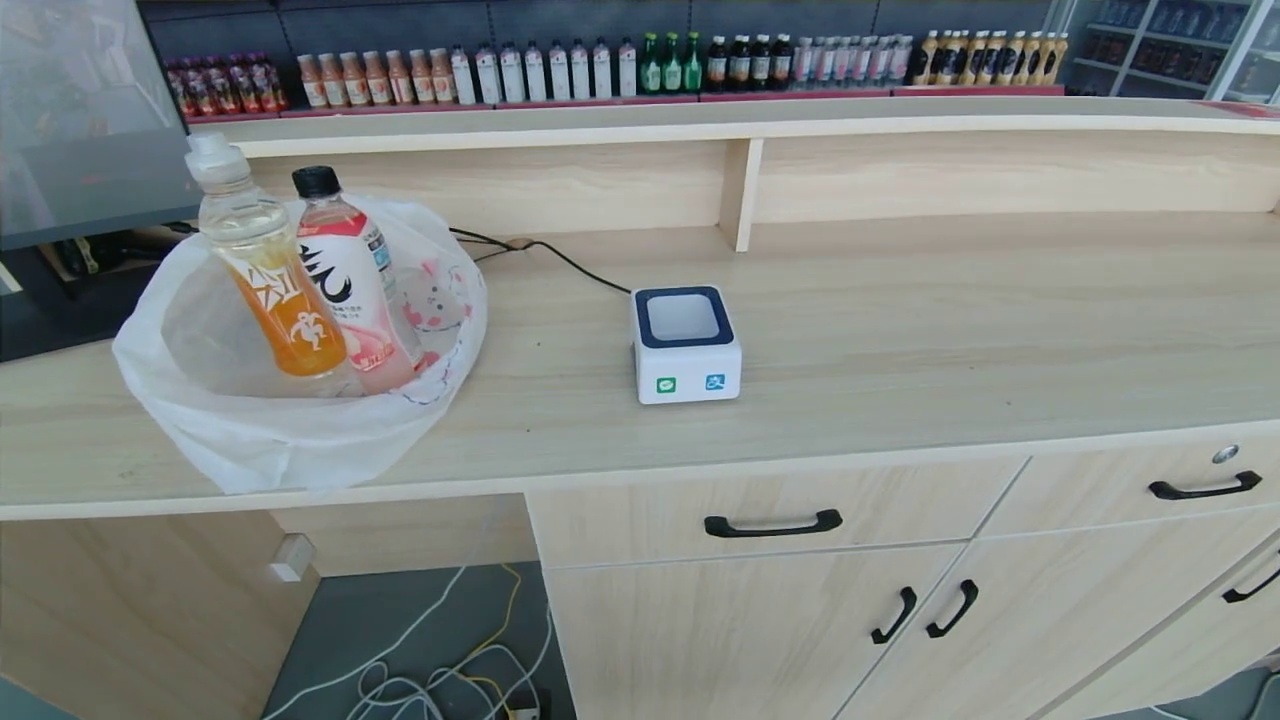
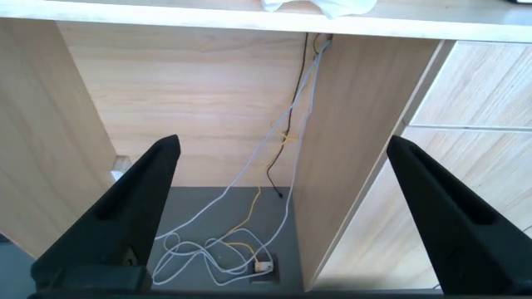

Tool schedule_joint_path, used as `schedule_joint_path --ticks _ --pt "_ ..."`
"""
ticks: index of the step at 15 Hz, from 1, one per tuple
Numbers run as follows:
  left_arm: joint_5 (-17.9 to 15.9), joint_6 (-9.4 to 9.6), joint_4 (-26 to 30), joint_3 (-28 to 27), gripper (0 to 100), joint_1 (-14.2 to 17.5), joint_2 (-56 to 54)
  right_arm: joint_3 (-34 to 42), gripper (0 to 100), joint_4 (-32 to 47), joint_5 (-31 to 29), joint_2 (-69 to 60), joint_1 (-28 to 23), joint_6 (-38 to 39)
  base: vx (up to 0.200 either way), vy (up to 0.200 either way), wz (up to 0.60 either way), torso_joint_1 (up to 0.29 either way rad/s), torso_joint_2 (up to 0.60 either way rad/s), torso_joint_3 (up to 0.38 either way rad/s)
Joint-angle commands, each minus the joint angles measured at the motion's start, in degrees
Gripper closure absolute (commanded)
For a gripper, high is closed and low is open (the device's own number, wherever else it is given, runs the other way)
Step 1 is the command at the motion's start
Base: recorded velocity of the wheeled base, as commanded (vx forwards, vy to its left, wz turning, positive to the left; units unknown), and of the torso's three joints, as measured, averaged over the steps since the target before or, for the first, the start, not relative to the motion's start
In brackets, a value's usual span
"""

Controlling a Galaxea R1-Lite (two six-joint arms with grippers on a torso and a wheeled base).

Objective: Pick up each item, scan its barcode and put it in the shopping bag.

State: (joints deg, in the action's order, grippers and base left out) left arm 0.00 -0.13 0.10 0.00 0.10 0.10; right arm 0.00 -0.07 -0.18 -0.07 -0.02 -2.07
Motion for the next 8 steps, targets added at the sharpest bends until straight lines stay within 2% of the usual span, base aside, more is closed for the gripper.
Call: schedule_joint_path --ticks 1,8 --pt "0.00 -0.04 -0.01 0.00 0 -0.01 -0.01 0.00 0 -0.01 0.01 0.07 0.02 -0.04 0.000 0.000 0.00 0.000 0.00 0.000" --pt "0.00 -0.04 -0.01 0.00 0 -0.01 -0.01 0.00 0 -0.01 0.01 0.07 0.02 0.05 0.000 0.000 0.00 0.000 0.00 0.000"
